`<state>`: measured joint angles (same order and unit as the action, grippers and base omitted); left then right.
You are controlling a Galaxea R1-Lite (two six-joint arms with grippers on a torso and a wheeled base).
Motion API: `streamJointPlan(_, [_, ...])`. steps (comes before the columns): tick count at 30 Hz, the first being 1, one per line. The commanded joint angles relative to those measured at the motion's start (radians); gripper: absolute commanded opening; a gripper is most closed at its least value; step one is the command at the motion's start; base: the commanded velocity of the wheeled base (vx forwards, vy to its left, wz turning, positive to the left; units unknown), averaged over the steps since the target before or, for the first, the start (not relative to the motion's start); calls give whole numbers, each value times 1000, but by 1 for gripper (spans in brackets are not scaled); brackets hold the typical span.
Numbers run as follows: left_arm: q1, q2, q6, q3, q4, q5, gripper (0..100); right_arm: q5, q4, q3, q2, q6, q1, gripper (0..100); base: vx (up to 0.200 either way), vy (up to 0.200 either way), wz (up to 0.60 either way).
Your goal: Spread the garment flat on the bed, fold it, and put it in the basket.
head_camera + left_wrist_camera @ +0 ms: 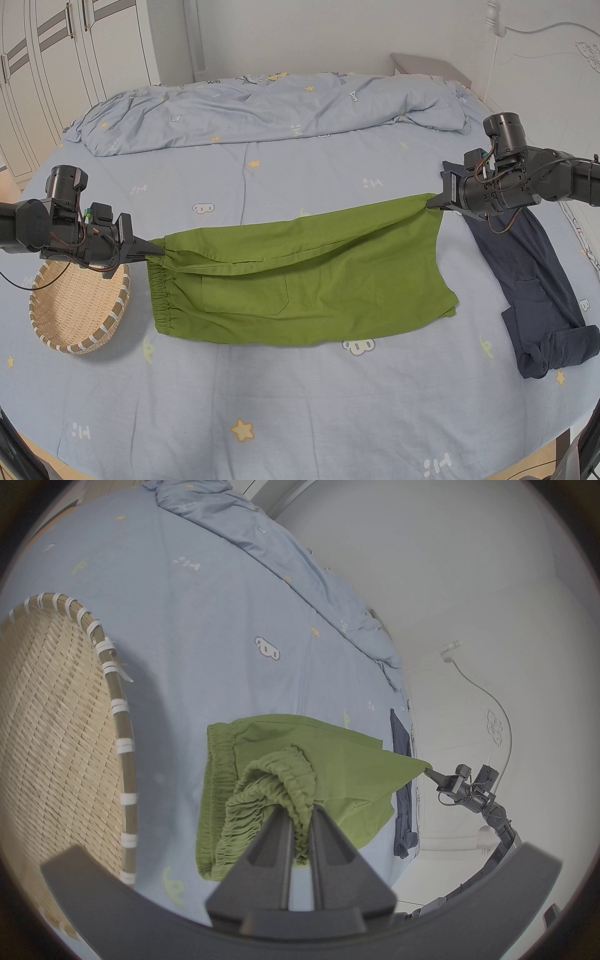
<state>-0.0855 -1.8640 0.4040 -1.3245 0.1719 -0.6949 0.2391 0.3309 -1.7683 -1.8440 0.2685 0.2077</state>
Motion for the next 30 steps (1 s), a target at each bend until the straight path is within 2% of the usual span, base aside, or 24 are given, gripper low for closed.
streamJointPlan(1, [6,-26,1,-1,-15,2,0,-20,-19,-2,-52,-2,1,0,0,0,0])
streamJointPlan(5, [10,-44,1,-9,-37,12,0,-35,-70,-2,-81,-2,-1,0,0,0,0])
streamJointPlan(30, [24,-119,-1,-30,-60,15,0,-37,-115,-2,-138,-2,4,0,0,0,0])
